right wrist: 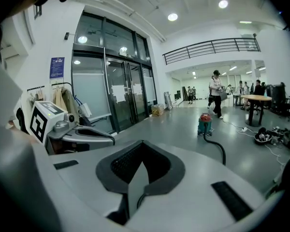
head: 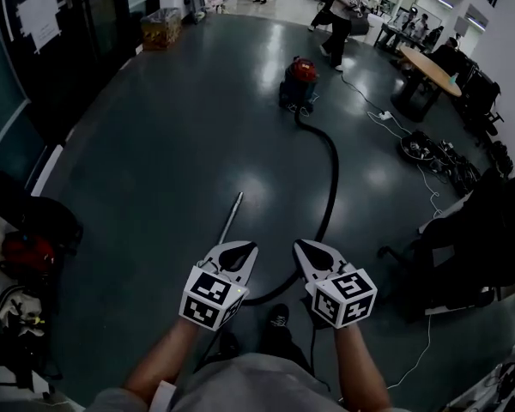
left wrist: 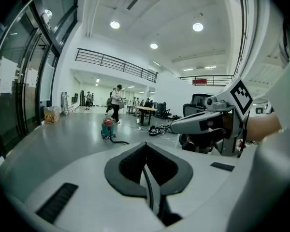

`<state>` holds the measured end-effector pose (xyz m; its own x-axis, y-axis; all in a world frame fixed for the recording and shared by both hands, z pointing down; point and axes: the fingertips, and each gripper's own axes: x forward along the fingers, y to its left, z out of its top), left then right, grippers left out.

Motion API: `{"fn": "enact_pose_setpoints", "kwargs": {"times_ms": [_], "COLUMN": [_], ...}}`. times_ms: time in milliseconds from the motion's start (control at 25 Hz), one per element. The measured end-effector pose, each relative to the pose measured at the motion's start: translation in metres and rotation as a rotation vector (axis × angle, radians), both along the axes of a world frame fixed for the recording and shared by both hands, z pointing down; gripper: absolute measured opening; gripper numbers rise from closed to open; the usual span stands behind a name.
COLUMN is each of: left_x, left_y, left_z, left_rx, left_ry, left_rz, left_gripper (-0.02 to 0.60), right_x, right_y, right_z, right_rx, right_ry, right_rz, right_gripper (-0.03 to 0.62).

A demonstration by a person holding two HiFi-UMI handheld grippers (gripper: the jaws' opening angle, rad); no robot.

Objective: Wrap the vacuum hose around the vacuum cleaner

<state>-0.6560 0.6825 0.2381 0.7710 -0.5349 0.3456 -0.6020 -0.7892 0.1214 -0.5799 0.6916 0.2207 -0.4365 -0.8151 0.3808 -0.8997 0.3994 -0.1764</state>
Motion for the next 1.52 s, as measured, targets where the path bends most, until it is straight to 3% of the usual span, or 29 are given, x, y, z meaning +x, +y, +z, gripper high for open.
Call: {"fn": "enact_pose_setpoints", "kwargs": {"times_ms": [360,560,720,920,1120,1520], "left_x": [0.05,0.078,0.071,0.046,0.008,-0.048], "left_y": [-0.048,-0.073,-0.092,-0.099,-0.122,-0.15], "left_z": [0.026,0.063,0.111,0.192,0.284,0.514], "left_rx": [-0.021,-0.053,-0.099,-0.2,-0.31,-0.473], "left_ry": [-0.044,-0.105,-0.181,-0.249,-0.255,-0.338], "left_rz": [-0.034,-0.08,-0.117,-0.153,-0.199,-0.219], "left_gripper": [0.009,0.008,0.009,0.009,0.009,0.01], "right_x": [0.064,0.093,0.092,0.076,0.058,0.021], "right_y": [-0.06,-0.082,-0.098,-0.111,-0.133,-0.157], "right_z": [0.025,0.06,0.112,0.192,0.281,0.492], "right_rx": [-0.025,-0.041,-0.094,-0.189,-0.249,-0.34], "right_ry": [-0.03,-0.04,-0.01,0.029,0.074,0.164], "right_rz": [-0.081,-0.208,-0.316,-0.392,-0.365,-0.391], "right_gripper": [0.006,0.006,0.006,0.006,0.006,0.006]}}
